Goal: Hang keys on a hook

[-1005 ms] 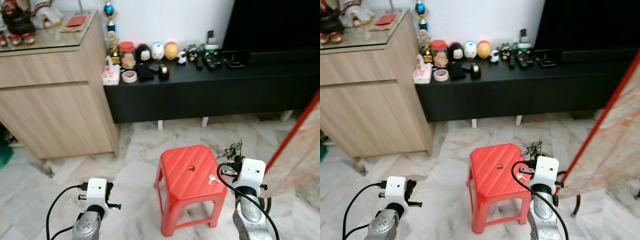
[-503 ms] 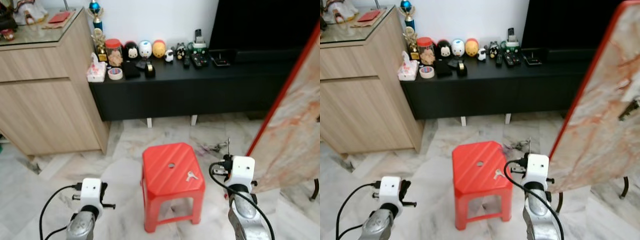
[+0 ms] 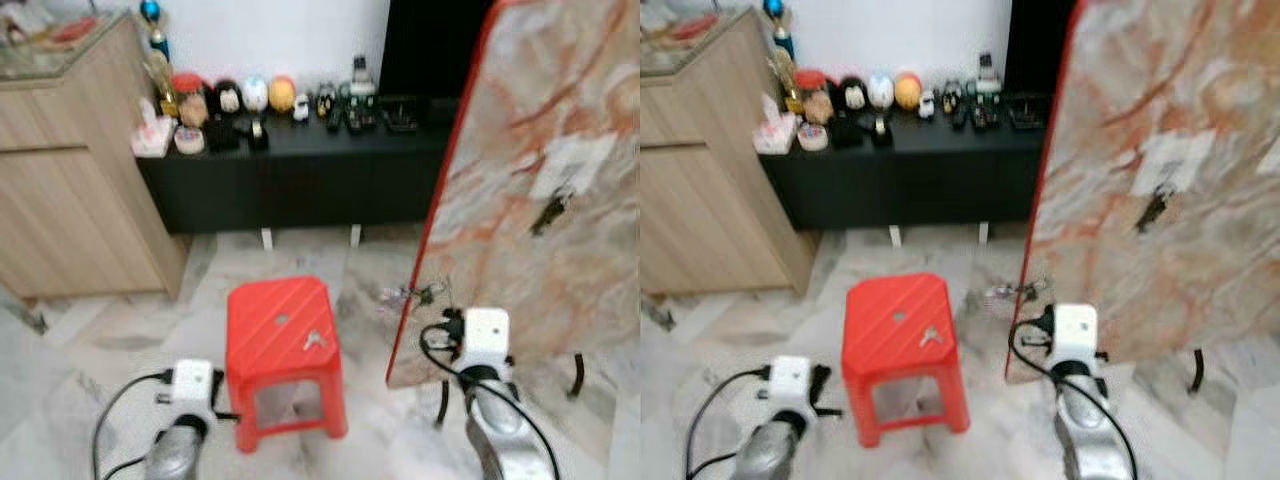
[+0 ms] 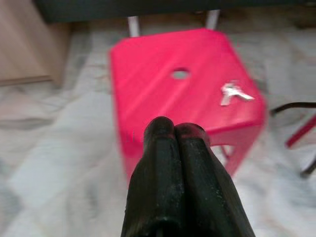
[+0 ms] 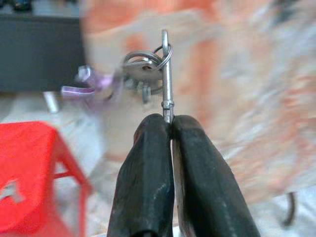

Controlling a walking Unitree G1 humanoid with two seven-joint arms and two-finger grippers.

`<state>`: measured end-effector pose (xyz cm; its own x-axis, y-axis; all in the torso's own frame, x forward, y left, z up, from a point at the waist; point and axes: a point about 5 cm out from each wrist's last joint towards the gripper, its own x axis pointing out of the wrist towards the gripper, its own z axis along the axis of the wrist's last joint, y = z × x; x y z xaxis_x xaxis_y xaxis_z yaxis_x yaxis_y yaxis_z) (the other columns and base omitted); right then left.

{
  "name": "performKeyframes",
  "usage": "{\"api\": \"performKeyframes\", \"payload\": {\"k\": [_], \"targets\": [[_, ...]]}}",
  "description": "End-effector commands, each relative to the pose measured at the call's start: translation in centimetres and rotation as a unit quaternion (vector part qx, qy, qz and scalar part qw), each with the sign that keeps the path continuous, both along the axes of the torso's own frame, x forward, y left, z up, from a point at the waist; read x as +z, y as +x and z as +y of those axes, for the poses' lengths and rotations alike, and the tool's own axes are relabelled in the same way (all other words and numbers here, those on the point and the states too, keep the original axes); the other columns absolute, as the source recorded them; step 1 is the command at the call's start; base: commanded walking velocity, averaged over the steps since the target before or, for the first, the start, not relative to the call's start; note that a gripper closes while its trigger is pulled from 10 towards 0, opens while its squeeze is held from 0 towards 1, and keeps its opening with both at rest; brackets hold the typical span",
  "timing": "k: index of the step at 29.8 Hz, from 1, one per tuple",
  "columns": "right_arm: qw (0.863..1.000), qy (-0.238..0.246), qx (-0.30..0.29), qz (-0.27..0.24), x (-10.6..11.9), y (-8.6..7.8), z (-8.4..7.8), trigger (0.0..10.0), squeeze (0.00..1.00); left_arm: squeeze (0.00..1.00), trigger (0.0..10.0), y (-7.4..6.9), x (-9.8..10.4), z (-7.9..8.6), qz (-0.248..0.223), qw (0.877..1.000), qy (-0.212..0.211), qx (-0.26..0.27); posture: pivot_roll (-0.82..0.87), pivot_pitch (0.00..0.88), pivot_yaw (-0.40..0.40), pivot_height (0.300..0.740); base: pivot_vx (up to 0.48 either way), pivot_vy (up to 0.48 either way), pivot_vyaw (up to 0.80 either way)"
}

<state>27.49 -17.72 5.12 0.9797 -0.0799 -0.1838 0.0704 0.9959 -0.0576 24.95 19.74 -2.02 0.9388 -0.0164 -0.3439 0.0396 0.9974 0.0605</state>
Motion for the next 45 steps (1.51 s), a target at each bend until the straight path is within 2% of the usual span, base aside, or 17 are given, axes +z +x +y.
{"api": "performKeyframes", "payload": {"k": [1,4,11,12,14,16,18,20,21,24,25,26,29,30,39,44,45], "targets": [[1.0,0.009,0.013,-0.007,0.5,0.3,0.8,10.0,0.0,0.0,10.0,-0.2,-0.2,0.8,0.012,1.0,0.012,0.003,-0.01,0.035,-0.012,0.74,0.0,-0.48,0.0],[1.0,0.008,0.026,-0.005,0.7,0.3,1.1,10.0,0.0,0.0,10.0,-0.2,-0.1,0.8,0.012,1.0,0.013,0.003,-0.01,0.035,-0.012,0.74,0.0,-0.395,0.0],[0.991,-0.013,0.132,0.011,2.0,0.8,2.0,10.0,0.0,0.0,10.0,1.0,1.2,1.0,-0.029,0.999,0.014,-0.009,-0.01,0.037,-0.012,0.74,0.0,0.0,0.0],[0.986,-0.023,0.167,0.02,2.4,1.0,2.1,10.0,0.0,0.0,10.0,1.5,2.0,0.9,-0.053,0.998,0.018,-0.019,-0.01,0.037,-0.012,0.74,0.0,0.0,0.0],[0.982,-0.035,0.182,0.028,2.4,1.0,2.2,10.0,0.0,0.0,10.0,1.8,2.4,0.9,-0.062,0.998,0.02,-0.025,-0.01,0.037,-0.013,0.74,0.0,0.0,0.0],[0.97,-0.085,0.222,0.057,2.3,1.0,1.9,10.0,0.0,0.0,10.0,2.4,3.3,0.8,-0.084,0.995,0.026,-0.043,-0.01,0.032,-0.015,0.74,0.0,0.0,0.0],[0.977,-0.091,0.187,0.044,2.9,1.6,1.0,10.0,0.0,0.0,10.0,2.9,3.9,1.0,-0.095,0.994,0.028,-0.042,-0.01,0.032,-0.015,0.74,0.0,0.0,0.0],[0.986,-0.075,0.144,0.044,3.1,2.0,0.5,10.0,0.0,0.0,10.0,3.0,4.0,0.9,-0.098,0.994,0.027,-0.041,-0.01,0.026,-0.014,0.74,0.0,0.0,0.0],[0.986,-0.075,0.144,0.044,3.1,2.0,0.5,10.0,0.0,0.0,10.0,3.0,4.0,0.9,-0.098,0.994,0.027,-0.041,-0.01,0.026,-0.014,0.74,0.0,0.0,0.0],[0.996,-0.05,0.072,0.033,3.5,2.2,0.1,10.0,0.0,0.0,10.0,2.7,3.9,0.6,-0.1,0.994,0.026,-0.044,-0.02,0.021,-0.007,0.74,0.0,0.0,0.0],[0.999,-0.028,0.017,0.017,3.8,2.4,-0.4,10.0,0.0,0.0,10.0,2.6,3.8,0.3,-0.099,0.994,0.027,-0.048,-0.02,0.021,-0.007,0.74,0.0,0.0,0.0],[1.0,-0.012,-0.006,0.01,4.0,2.4,-0.6,10.0,0.0,0.0,10.0,2.5,3.7,0.2,-0.099,0.993,0.028,-0.052,-0.01,0.017,-0.003,0.74,0.0,0.0,0.0],[0.993,0.059,-0.099,-0.017,4.4,2.2,-1.6,10.0,0.0,0.0,10.0,2.4,3.7,-0.1,-0.098,0.993,0.03,-0.061,-0.02,0.01,0.003,0.74,0.0,0.0,0.0],[0.992,0.064,-0.106,-0.024,4.5,2.2,-1.6,10.0,0.0,0.0,10.0,2.3,3.7,-0.1,-0.098,0.993,0.03,-0.061,-0.02,0.007,0.004,0.74,0.0,0.0,0.0],[0.984,0.071,-0.151,-0.063,5.5,2.1,-1.7,10.0,0.0,0.0,10.0,2.3,3.7,-0.1,-0.095,0.993,0.031,-0.063,-0.02,0.0,0.01,0.74,0.0,0.0,0.0],[0.972,0.07,-0.207,-0.087,5.9,1.6,-2.4,10.0,0.0,0.0,10.0,2.1,3.5,-0.3,-0.091,0.993,0.029,-0.067,-0.02,0.0,0.016,0.74,0.0,0.0,0.0],[0.965,0.067,-0.232,-0.099,6.2,1.3,-2.7,10.0,0.0,0.0,10.0,2.1,3.4,-0.3,-0.089,0.993,0.029,-0.067,-0.02,0.0,0.019,0.74,0.0,0.0,0.0]]}}
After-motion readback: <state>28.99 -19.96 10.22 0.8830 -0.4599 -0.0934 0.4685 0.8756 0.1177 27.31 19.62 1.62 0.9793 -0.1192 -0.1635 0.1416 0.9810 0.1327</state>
